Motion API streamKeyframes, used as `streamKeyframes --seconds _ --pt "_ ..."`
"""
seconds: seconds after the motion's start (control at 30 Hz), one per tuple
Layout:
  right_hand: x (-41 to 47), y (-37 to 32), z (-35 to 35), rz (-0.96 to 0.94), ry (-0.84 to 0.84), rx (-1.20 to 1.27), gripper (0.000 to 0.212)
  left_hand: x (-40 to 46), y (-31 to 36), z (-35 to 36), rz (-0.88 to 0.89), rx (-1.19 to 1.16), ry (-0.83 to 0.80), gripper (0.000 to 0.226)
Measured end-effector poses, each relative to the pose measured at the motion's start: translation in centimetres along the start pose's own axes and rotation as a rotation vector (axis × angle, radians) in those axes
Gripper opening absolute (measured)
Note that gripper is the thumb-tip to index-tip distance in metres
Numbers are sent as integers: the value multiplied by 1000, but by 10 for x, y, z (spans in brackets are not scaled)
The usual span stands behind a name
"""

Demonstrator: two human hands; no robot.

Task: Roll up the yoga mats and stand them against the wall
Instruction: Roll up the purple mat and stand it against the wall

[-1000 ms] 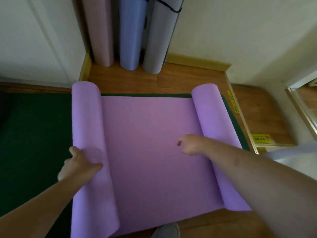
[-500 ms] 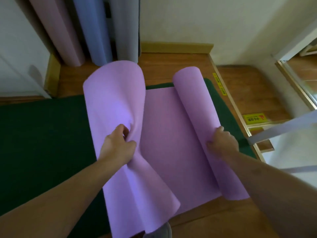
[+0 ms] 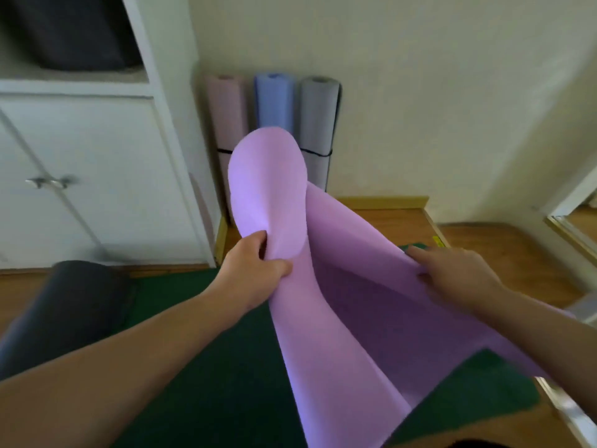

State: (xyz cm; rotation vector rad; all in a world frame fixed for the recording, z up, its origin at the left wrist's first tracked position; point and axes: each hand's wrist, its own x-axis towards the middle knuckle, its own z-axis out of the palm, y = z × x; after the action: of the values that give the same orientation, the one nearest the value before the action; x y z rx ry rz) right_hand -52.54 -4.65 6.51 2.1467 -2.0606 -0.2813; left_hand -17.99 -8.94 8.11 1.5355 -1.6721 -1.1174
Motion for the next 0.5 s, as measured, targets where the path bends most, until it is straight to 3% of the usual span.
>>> streamKeyframes --seconds 0.17,0.27,0.5 --pt "-2 -51 -129 -147 139 18 54 -72 57 -82 104 -132 247 16" --pt "3 -92 -186 -185 217 -54 37 -116 73 -116 126 -227 386 10" --pt "7 -152 -261 -297 372 -59 36 -172 83 -170 213 -281 524 11"
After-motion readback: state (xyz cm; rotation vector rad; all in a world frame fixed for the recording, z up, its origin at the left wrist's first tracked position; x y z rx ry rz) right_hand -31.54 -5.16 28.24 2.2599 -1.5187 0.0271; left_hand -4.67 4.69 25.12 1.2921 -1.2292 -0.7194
